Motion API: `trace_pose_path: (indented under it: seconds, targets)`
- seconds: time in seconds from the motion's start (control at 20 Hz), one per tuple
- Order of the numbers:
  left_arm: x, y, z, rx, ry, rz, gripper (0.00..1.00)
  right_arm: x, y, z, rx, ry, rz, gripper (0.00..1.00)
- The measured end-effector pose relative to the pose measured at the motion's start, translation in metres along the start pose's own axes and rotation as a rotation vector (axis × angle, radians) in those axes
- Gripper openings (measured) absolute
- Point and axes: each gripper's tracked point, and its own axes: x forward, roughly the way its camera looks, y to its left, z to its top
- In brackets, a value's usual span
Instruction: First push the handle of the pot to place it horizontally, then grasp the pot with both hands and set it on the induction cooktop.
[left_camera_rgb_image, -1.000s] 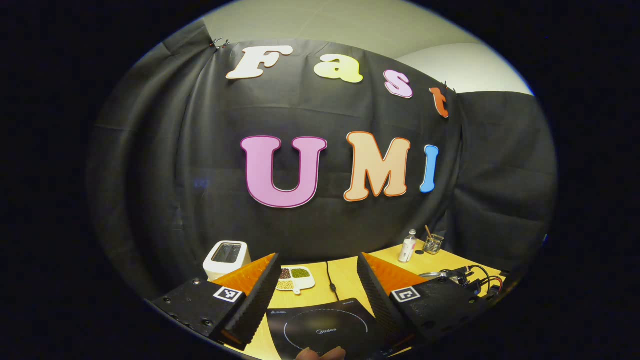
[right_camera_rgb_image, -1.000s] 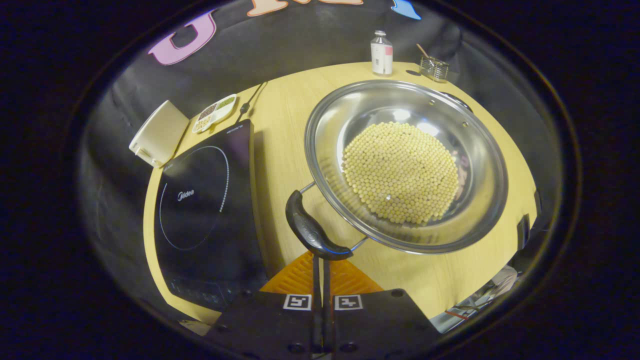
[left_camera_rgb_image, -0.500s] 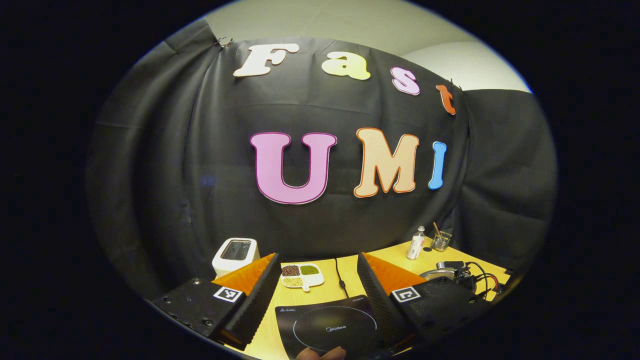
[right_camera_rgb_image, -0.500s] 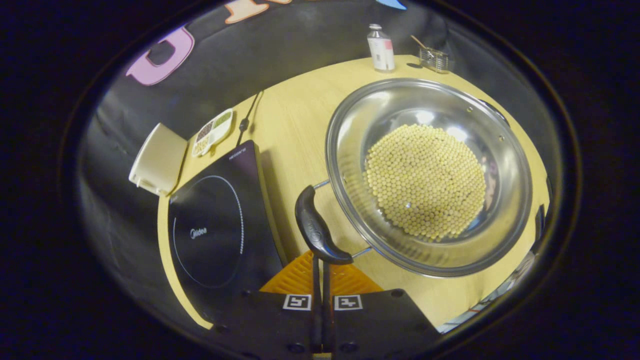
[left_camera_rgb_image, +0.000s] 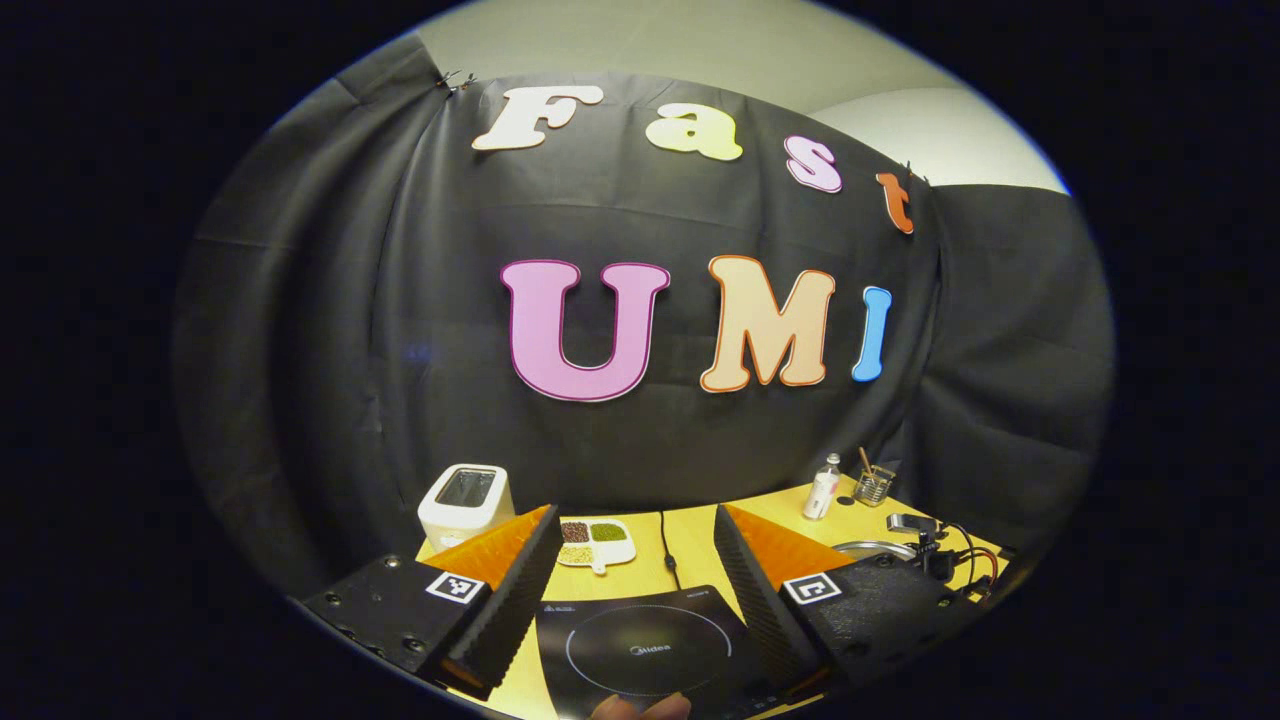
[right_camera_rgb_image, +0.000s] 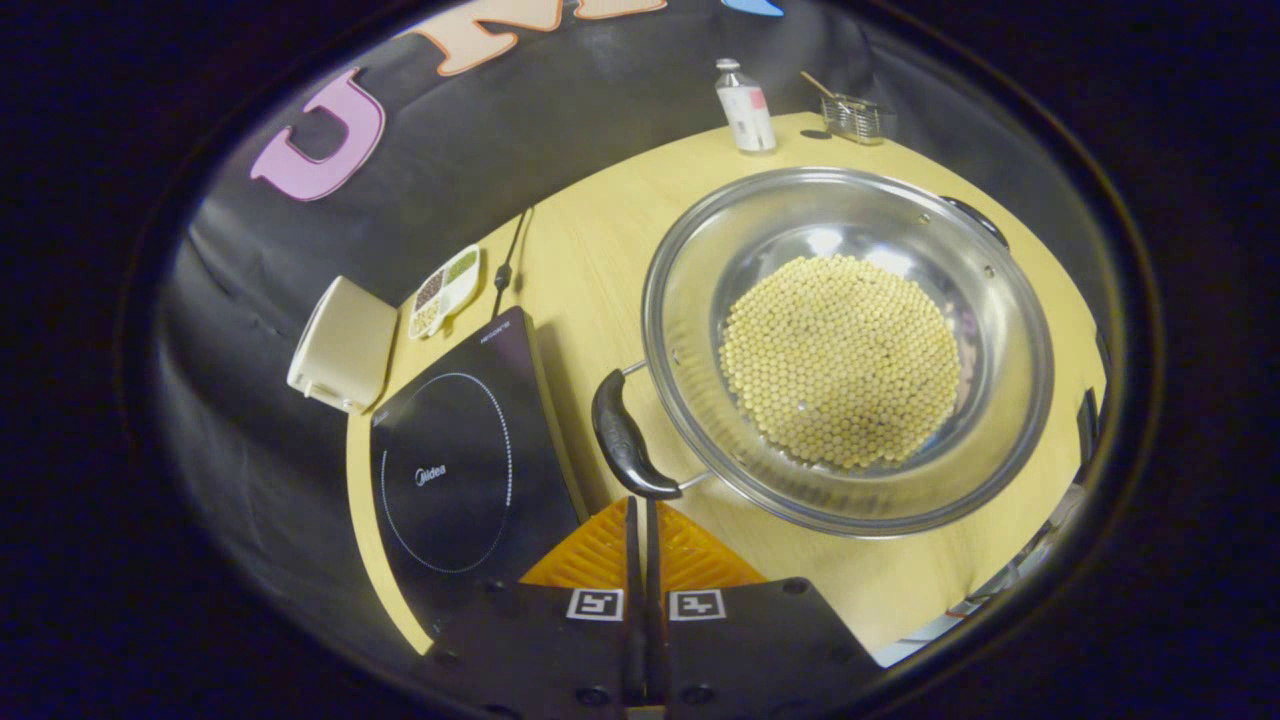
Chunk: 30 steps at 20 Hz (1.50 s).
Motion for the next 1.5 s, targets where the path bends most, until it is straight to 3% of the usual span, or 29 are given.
trace_pose_path:
  seconds: [0.25, 0.5, 0.7, 0.95, 1.05, 1.1, 1.15, 1.2, 1.25, 1.45, 1.5]
  targets:
    - [-0.01, -0.041, -0.018, -0.027, 0.059, -0.006, 0.93, -0.042, -0.05, 0.026, -0.014, -0.118, 0.035, 0.03]
    - [-0.019, -0.092, -0.037, 0.021, 0.111, 0.047, 0.94, -0.081, -0.133, 0.055, -0.081, -0.2, 0.038, 0.0]
    - [-0.021, -0.146, -0.06, 0.003, 0.146, 0.057, 0.93, -0.105, -0.19, 0.103, -0.221, -0.315, 0.018, 0.03]
    - [-0.013, -0.183, -0.088, 0.036, 0.193, 0.079, 0.93, -0.114, -0.221, 0.153, -0.337, -0.411, 0.0, 0.0]
    - [-0.003, -0.192, -0.109, 0.033, 0.241, 0.06, 0.93, -0.103, -0.231, 0.169, -0.365, -0.427, -0.028, 0.03]
    - [0.001, -0.194, -0.117, 0.023, 0.27, 0.056, 0.93, -0.1, -0.233, 0.172, -0.36, -0.419, -0.031, 0.12]
    - [0.008, -0.195, -0.123, 0.008, 0.273, 0.047, 0.93, -0.097, -0.232, 0.175, -0.355, -0.421, -0.036, 0.02]
    - [0.016, -0.198, -0.126, -0.01, 0.275, 0.041, 0.93, -0.092, -0.235, 0.178, -0.366, -0.415, -0.049, 0.0]
    - [0.022, -0.199, -0.135, -0.023, 0.293, 0.035, 0.93, -0.086, -0.242, 0.181, -0.382, -0.397, -0.078, 0.02]
    - [0.041, -0.199, -0.174, -0.056, 0.378, 0.027, 0.93, -0.068, -0.249, 0.192, -0.405, -0.357, -0.136, 0.4]
    - [0.047, -0.197, -0.182, -0.061, 0.394, 0.027, 0.93, -0.064, -0.25, 0.193, -0.402, -0.343, -0.138, 0.44]
